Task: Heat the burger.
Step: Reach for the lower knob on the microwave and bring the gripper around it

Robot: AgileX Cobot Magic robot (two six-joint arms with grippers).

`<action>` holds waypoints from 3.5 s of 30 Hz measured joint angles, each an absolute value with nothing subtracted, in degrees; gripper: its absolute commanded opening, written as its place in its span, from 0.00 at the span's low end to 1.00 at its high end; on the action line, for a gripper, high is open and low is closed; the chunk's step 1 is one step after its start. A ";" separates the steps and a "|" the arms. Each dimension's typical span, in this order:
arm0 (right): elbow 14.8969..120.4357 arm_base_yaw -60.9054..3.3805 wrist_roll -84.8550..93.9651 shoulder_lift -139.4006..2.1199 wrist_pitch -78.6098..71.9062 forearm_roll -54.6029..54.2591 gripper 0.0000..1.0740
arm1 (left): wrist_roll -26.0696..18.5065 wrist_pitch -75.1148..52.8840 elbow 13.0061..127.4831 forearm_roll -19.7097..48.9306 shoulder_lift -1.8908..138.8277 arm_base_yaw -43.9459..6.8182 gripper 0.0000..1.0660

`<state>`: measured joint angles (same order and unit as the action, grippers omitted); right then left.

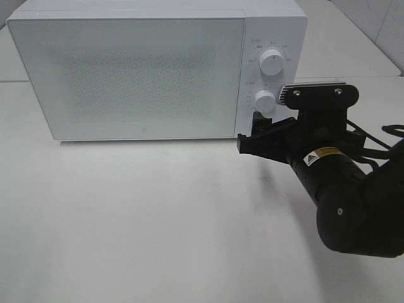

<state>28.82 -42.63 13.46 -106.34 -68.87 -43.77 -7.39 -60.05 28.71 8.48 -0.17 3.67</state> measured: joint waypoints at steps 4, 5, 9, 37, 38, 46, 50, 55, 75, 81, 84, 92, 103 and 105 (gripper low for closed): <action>30.65 -42.63 13.87 -107.95 -68.98 -43.83 0.78 | -7.39 -60.05 28.71 8.48 -0.17 3.67 0.97; 31.28 -42.63 13.98 -108.35 -68.98 -43.83 0.79 | -7.39 -60.05 28.71 8.48 -0.17 3.67 0.97; 33.17 -42.63 14.15 -109.66 -69.04 -43.89 0.78 | -7.39 -60.05 28.71 8.48 -0.17 3.67 0.97; 45.21 -35.12 13.81 -119.40 -69.16 -39.25 0.74 | -7.39 -59.99 28.71 8.48 -0.17 3.67 0.97; 45.21 -35.01 13.81 -119.46 -69.16 -39.19 0.73 | -7.39 -59.99 28.71 8.48 -0.17 3.67 0.97; 45.21 -34.89 13.24 -119.58 -69.10 -38.85 0.70 | -7.39 -59.99 28.71 8.48 -0.17 3.67 0.97; 45.21 -34.89 13.18 -119.58 -69.04 -38.90 0.69 | -7.39 -59.99 28.71 8.48 -0.17 3.67 0.97; 44.92 -35.87 13.18 -119.58 -69.04 -38.45 0.69 | -7.39 -59.99 28.71 8.48 -0.17 3.67 0.97; 44.92 -35.98 13.18 -119.58 -69.04 -38.90 0.47 | -7.39 -59.99 28.71 8.48 -0.17 3.67 0.97; 44.86 -35.92 13.18 -119.58 -69.44 -40.11 0.14 | -7.39 -59.99 28.71 8.48 -0.17 3.67 0.97; 44.86 -35.92 13.18 -119.58 -69.44 -40.11 0.04 | -7.39 -59.99 28.71 8.48 -0.17 3.67 0.97; 44.75 -35.92 13.35 -119.58 -69.56 -39.99 0.03 | -7.39 -59.99 28.71 8.48 -0.17 3.67 0.97; 44.75 -35.92 4.53 -119.58 -69.61 -39.99 0.03 | -7.39 -59.99 28.71 8.48 -0.17 3.67 0.97; 44.75 -35.92 0.00 -119.58 -69.61 -39.99 0.03 | -7.39 -59.99 28.71 8.48 -0.17 3.67 0.97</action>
